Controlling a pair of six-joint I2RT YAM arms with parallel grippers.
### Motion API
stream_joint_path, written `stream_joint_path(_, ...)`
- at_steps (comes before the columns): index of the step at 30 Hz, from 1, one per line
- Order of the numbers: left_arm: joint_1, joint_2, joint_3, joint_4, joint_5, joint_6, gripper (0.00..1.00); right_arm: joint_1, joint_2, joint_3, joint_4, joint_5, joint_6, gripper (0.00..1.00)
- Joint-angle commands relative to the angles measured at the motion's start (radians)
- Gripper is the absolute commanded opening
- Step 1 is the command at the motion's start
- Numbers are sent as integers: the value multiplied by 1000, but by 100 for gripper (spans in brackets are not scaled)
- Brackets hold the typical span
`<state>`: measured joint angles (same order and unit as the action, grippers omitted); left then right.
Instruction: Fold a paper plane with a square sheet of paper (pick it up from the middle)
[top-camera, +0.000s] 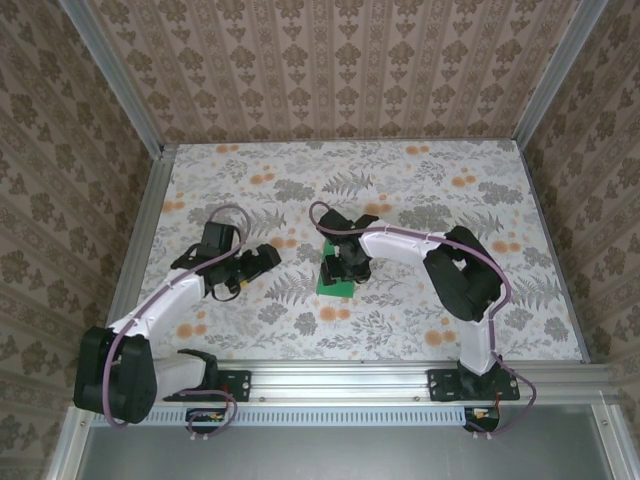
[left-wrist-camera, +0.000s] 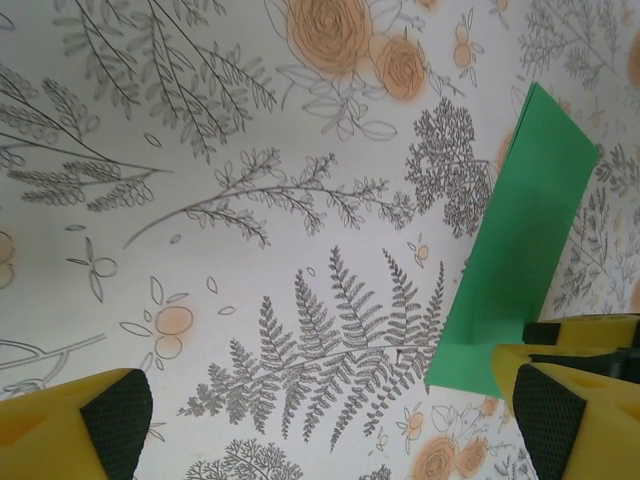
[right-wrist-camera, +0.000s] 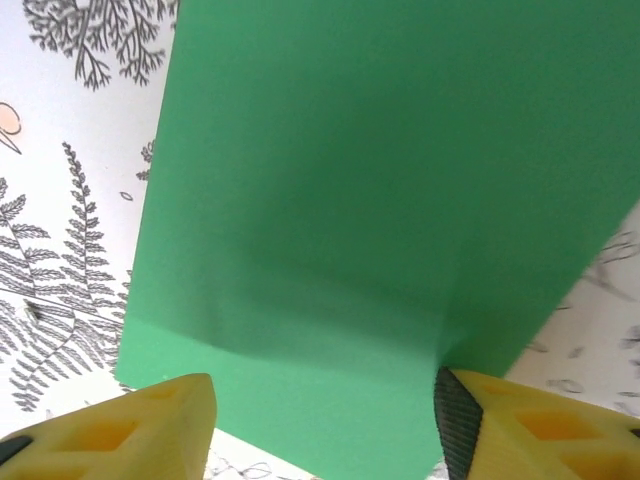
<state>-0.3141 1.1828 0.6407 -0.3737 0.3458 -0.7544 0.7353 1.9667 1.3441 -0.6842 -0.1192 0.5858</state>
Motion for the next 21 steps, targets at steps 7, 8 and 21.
stream_joint_path(7, -94, 80, 20, -7, 46, 17, 98, 1, -81, -36, 86, -90, 38, 58)
stream_joint_path(8, -103, 90, 21, 0, 52, 13, 97, -11, -97, -43, 104, -69, 36, 59)
stream_joint_path(21, -247, 257, 102, 103, 127, -74, 78, -109, 87, 143, 26, 89, -42, 58)
